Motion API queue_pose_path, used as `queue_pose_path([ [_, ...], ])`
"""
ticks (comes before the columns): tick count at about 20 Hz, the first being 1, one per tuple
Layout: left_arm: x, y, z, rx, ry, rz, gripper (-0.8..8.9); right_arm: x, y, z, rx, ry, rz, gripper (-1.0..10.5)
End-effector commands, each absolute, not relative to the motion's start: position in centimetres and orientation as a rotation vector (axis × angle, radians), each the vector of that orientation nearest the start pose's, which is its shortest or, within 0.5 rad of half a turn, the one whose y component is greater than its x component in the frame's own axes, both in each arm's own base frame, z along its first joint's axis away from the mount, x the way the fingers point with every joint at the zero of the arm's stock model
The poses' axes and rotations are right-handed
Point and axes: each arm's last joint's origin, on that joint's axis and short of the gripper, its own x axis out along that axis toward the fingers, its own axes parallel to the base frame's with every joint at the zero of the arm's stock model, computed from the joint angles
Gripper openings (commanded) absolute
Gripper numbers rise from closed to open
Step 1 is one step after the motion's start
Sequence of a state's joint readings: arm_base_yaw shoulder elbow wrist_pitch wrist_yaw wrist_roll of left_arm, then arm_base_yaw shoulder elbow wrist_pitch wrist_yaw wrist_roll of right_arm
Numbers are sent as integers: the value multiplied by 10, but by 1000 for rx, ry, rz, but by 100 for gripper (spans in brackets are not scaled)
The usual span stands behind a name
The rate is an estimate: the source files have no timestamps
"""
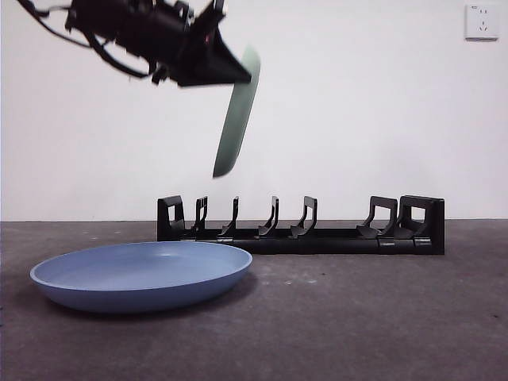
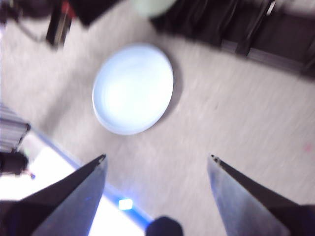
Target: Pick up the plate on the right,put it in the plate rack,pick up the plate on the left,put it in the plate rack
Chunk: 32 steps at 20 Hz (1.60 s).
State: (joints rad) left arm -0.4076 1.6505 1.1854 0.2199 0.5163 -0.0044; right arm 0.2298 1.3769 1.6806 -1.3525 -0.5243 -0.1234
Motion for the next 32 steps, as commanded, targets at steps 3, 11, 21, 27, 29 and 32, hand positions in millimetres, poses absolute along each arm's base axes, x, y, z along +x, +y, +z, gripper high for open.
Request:
queue_pose_path([
  [3,356,-158,270,-27,268,-910,-8,231,71,380,59,1073,770,346],
  [11,371,-161,235,-38,354,-911,-8,238,73,353,75,1107,769,346],
  [21,373,-158,221,-13,441,-774,-8,239,73,354,71,1090,771,346],
  [27,369,-158,214,23,520,-785,0,240,74,355,68,1075,772,346],
  [29,368,-158,213,21,529,-789,1,240,74,355,68,1075,772,346],
  [32,367,-158,213,8,543,-821,1,240,74,355,68,1075,772,346],
])
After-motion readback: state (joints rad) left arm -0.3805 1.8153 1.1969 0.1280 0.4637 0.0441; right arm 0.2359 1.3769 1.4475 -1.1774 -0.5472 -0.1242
